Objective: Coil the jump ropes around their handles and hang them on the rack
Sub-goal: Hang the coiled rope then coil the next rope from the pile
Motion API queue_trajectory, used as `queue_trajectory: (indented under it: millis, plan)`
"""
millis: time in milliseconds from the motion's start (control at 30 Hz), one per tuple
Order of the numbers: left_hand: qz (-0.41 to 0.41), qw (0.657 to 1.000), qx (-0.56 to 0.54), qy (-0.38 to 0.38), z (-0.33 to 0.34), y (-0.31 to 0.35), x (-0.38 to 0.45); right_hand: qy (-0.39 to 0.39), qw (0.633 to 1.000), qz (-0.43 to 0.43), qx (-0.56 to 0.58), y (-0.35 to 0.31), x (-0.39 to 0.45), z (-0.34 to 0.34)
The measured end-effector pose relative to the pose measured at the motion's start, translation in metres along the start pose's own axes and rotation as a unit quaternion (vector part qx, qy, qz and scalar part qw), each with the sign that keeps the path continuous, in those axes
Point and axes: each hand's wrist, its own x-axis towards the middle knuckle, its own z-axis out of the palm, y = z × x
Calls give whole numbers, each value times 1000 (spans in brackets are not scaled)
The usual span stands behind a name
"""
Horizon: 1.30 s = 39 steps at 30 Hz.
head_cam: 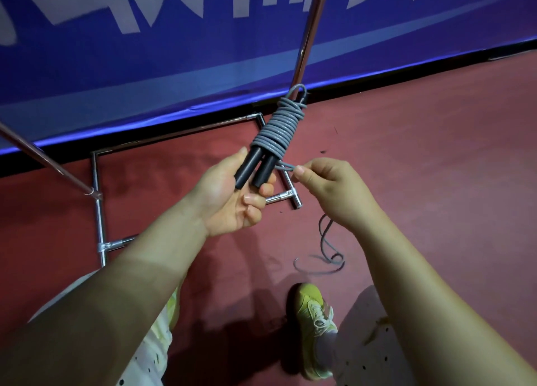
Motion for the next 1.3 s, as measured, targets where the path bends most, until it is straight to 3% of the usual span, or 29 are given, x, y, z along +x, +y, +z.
queue_trajectory:
  millis: [233,367,467,600,800,933,1033,1067,1167,1300]
  plan:
    - [87,986,102,99,2,-4,5,62,997,13,-34,-9,-1,14]
    - [164,931,251,207,5,-9,10,45,994,-7,-103,-14,-7,24]
    - [180,894,350,215,0,-13,11,28,991,-16,-132,-15,-10,25]
    - [199,853,428,221,-3,-13,12,4,999,43,-1,-15,-9,22]
    - [269,840,426,201,-2,-14,14,-10,972,96,213,-11,-7,24]
    - [254,877,377,156,-2,-13,12,8,983,70,171,-6,-5,25]
    - [87,968,235,32,2,-9,3,-7,988,15,155,-4,-4,24]
    - [26,981,190,-12,3,-7,-2,-22,988,-6,152,-4,-4,23]
    - [-34,991,113,-67,2,-5,-6,-66,987,-48,142,-6,-6,19]
    - [-39,990,131,-28,4,-9,-1,-98,989,6,110,-7,-6,10]
